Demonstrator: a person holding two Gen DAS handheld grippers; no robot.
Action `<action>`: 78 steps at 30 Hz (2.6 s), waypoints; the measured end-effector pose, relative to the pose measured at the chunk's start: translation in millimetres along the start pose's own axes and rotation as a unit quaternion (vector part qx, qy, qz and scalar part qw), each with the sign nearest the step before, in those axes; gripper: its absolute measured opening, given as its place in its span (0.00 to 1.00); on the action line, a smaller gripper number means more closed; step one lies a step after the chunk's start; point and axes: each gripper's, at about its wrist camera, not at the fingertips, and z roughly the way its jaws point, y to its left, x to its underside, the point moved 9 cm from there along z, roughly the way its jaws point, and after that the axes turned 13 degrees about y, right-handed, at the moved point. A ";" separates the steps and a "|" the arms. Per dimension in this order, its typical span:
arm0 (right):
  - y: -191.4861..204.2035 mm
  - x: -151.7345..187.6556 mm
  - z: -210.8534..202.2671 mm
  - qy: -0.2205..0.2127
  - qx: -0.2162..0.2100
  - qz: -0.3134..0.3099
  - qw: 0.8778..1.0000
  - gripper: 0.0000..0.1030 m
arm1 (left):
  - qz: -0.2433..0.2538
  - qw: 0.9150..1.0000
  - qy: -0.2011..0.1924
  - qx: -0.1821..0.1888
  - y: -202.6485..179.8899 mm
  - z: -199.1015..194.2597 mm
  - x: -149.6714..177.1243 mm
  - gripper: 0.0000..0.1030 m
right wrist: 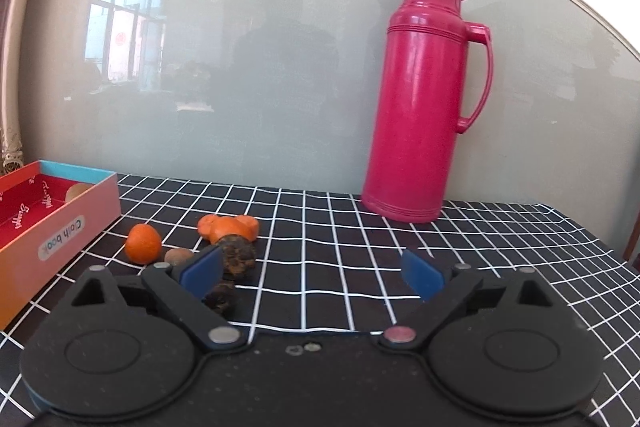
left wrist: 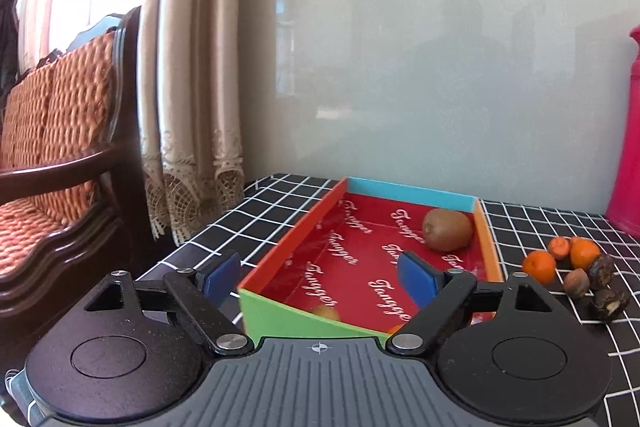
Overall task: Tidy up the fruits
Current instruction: 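Move the right tool to a dark brown fruit and grasp it, then carry the dark brown fruit with the right tool into the box and release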
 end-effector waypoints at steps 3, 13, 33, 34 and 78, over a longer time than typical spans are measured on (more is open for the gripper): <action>12.8 0.6 5.6 0.008 -0.016 -0.006 1.000 0.93 | -0.001 1.000 0.003 -0.005 5.9 1.4 0.9 0.83; 57.9 6.2 29.6 0.050 -0.037 -0.036 0.997 1.00 | -0.001 1.000 0.005 -0.026 30.4 6.3 1.8 0.94; 65.5 19.4 70.0 0.150 -0.066 0.014 0.986 0.41 | 0.006 0.998 0.008 -0.061 65.3 11.7 2.6 1.00; 66.0 19.3 69.7 0.149 -0.065 0.014 0.987 0.41 | 0.006 0.998 0.009 -0.060 64.8 11.8 2.8 1.00; 224.4 -9.0 -12.9 0.031 -0.174 -0.086 0.981 0.41 | -0.030 0.993 0.024 -0.111 149.4 7.1 19.0 1.00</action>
